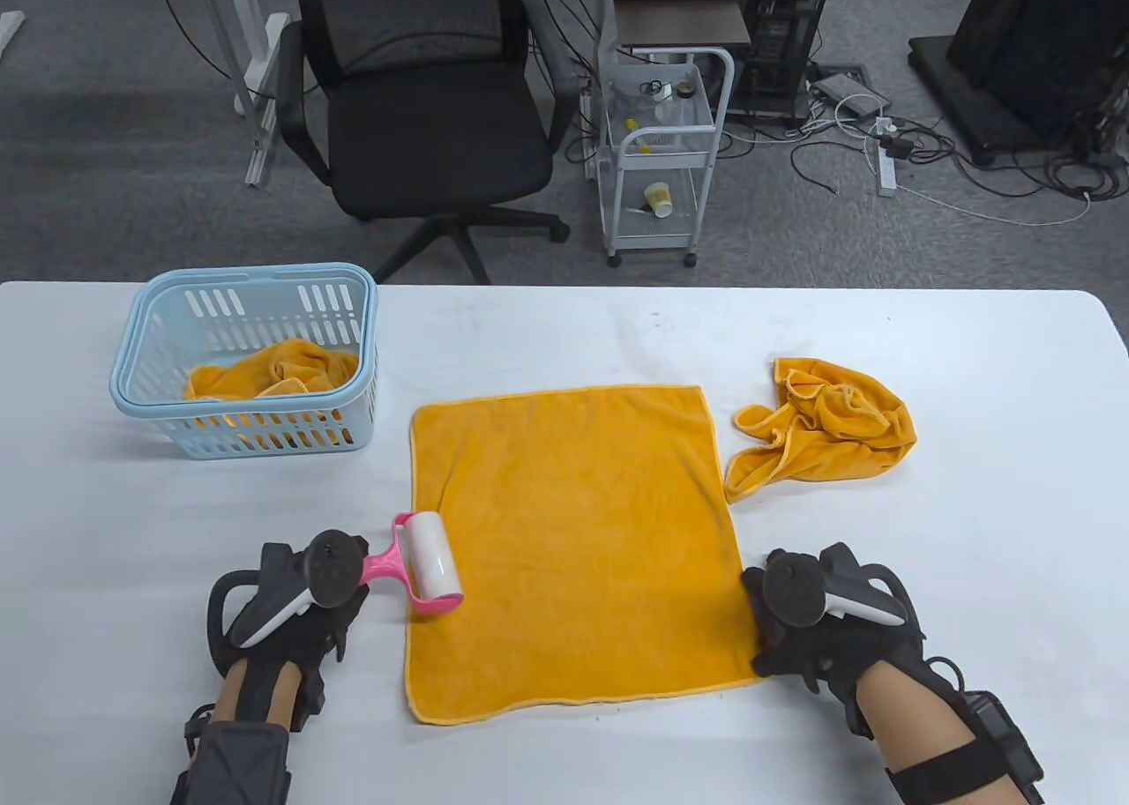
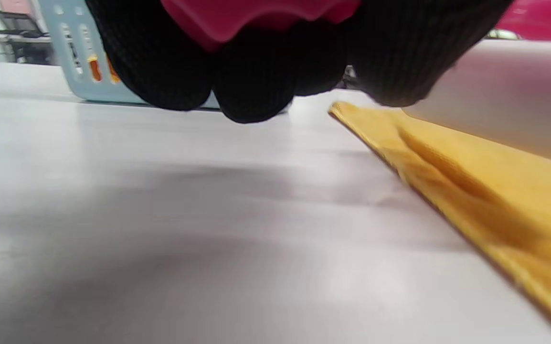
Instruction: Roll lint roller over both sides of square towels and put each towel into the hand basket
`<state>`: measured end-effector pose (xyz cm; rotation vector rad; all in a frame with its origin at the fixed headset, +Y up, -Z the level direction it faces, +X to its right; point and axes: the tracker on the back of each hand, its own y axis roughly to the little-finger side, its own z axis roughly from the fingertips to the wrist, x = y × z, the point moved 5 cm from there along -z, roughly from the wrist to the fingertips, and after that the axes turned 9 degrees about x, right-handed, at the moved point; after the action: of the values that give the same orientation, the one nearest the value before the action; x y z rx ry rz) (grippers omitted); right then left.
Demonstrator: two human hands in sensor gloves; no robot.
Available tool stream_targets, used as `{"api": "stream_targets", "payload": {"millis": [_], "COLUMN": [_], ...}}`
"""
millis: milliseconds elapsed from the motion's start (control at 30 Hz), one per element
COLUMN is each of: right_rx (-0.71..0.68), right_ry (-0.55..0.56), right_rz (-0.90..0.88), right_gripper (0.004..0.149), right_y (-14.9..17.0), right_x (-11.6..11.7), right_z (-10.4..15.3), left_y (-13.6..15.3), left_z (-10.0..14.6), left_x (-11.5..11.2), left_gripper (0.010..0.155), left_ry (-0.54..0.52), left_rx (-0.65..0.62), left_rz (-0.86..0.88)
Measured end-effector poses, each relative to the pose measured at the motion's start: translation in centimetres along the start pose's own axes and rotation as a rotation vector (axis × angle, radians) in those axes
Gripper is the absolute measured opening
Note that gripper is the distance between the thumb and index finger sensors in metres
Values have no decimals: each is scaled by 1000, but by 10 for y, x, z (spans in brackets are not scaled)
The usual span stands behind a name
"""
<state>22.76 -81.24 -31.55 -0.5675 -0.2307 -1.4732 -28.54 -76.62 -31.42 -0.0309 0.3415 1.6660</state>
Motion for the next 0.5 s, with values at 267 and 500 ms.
{"api": "stream_targets", "payload": {"millis": [267,500], "right_rx": [1,3], "right_ry": [-1,-1], "right_rz": [1,-2], "right_gripper": [98,98], "right_y": [0,0], "right_x": [0,0], "right_z": [0,0], "left_y": [45,75], "left_z": [-9,-14], "left_x": [-1,-13], "left_gripper": [58,54], "left_ry": [-28,-28], "left_rx": [159,294], "left_rz": [144,154]}}
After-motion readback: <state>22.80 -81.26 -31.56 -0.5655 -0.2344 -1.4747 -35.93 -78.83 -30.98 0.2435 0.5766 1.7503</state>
